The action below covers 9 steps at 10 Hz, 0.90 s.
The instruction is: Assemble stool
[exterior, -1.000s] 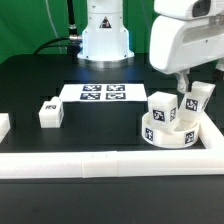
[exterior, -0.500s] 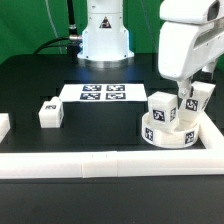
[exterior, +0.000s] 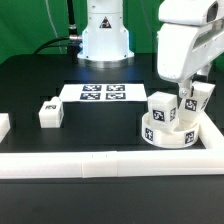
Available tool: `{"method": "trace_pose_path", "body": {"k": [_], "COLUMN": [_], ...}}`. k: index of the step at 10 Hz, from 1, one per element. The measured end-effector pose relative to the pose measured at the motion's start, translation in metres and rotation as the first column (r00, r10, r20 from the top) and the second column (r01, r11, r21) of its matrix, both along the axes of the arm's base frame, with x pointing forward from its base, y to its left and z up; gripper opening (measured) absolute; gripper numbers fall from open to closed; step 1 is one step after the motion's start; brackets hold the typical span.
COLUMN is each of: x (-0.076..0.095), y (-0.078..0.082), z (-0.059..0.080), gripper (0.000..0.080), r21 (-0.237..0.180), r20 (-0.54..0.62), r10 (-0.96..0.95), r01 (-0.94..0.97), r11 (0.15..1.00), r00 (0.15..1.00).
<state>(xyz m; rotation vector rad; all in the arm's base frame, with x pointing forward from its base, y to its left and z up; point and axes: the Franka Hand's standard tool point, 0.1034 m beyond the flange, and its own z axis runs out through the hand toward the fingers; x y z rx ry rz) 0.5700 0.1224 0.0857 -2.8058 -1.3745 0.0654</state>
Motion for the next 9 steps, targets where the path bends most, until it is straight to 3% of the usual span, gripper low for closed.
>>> {"method": "trace_pose_path", "body": {"k": [1,5,8,9], "x": [-0.0005,-0.0004,-0.0058,-0.0057], "y": [-0.0002,-0.0009,0.0039,0.0043], "z": [-0.0004,-0.0004,-0.0025,-0.0027], "gripper": [0.0332,0.0333,0.0333,0.0334], "r21": [0.000,-0.004,-0.018,-0.022], "r20": [-0.001,-0.001,0.007,0.014], "r10": [-0.003,-0.083,-0.433,-0.565], "r01": [0.003,0.083,0.433,0.566], "r11": [1.000,0.997,0.901,0.824], "r00": [1.000,0.997,0.902,0.825]}}
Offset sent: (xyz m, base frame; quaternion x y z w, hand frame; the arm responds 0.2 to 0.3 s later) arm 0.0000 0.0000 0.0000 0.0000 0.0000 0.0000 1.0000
